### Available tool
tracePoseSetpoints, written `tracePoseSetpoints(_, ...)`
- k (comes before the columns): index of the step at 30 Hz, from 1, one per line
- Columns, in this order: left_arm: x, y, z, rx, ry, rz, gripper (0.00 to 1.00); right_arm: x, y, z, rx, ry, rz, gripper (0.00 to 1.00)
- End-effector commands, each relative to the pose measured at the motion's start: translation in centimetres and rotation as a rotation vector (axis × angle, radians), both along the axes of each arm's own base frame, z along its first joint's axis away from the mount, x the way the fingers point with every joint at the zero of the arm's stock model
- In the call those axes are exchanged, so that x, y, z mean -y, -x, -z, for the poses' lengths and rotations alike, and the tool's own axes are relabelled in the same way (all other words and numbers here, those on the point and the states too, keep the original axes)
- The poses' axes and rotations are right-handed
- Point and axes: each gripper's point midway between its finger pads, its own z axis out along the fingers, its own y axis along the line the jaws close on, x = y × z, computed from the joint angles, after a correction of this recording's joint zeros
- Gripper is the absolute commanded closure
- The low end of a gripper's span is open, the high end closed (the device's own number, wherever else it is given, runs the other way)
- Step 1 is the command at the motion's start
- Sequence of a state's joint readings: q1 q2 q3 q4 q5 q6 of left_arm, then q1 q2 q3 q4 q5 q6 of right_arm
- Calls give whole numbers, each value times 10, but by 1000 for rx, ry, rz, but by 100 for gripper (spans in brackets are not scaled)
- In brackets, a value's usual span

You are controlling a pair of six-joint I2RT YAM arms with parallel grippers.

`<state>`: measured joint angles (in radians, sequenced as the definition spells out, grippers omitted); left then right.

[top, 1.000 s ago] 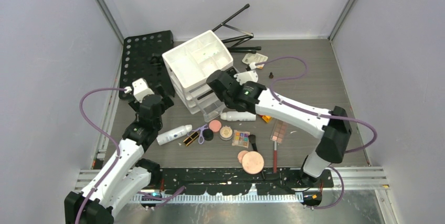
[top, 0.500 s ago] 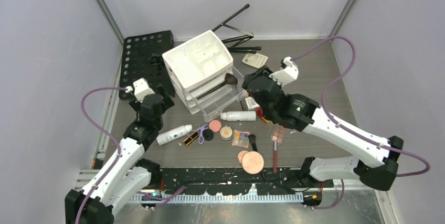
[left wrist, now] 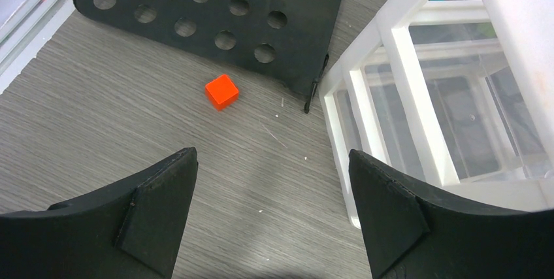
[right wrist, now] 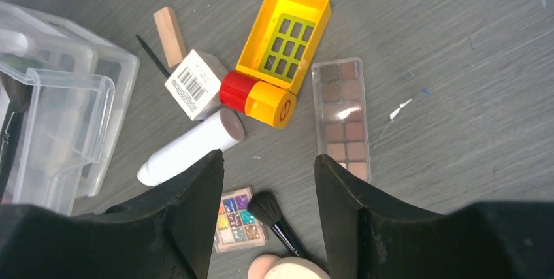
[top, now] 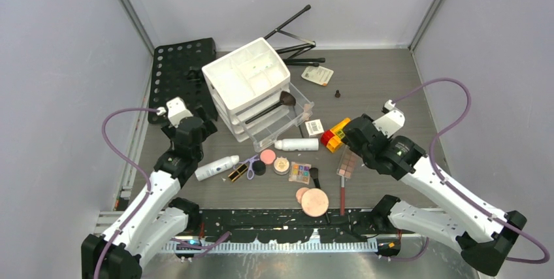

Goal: Organize the makeup
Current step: Pick up the makeup from the corner of the board.

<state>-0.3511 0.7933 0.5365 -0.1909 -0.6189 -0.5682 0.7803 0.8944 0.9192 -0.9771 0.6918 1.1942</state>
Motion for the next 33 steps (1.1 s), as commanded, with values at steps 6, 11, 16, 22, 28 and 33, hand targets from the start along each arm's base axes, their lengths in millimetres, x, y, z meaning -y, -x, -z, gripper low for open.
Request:
tracePoseSetpoints(6, -2, -8, -21, 68, 16, -27, 12, -11, 27, 54, -323, 7, -55, 41)
tracePoseSetpoints(11, 0, -8, -21, 70, 25, -19, 12, -24, 47, 104, -498, -2, -74, 41)
tracePoseSetpoints(16, 0, -9, -20, 69, 25, -18, 12, -26, 69, 130, -582, 52, -86, 41)
tracePoseSetpoints(22, 1, -9, -21, 70, 26, -17, 12, -33, 84, 138, -626, 129, -115, 41)
tracePoseSetpoints(28, 0, -9, -20, 69, 25, -18, 12, -36, 94, 157, -695, 130, -145, 42)
tracePoseSetpoints(33, 1, -9, -21, 72, 27, -16, 11, -33, 98, 163, -713, 139, -159, 43)
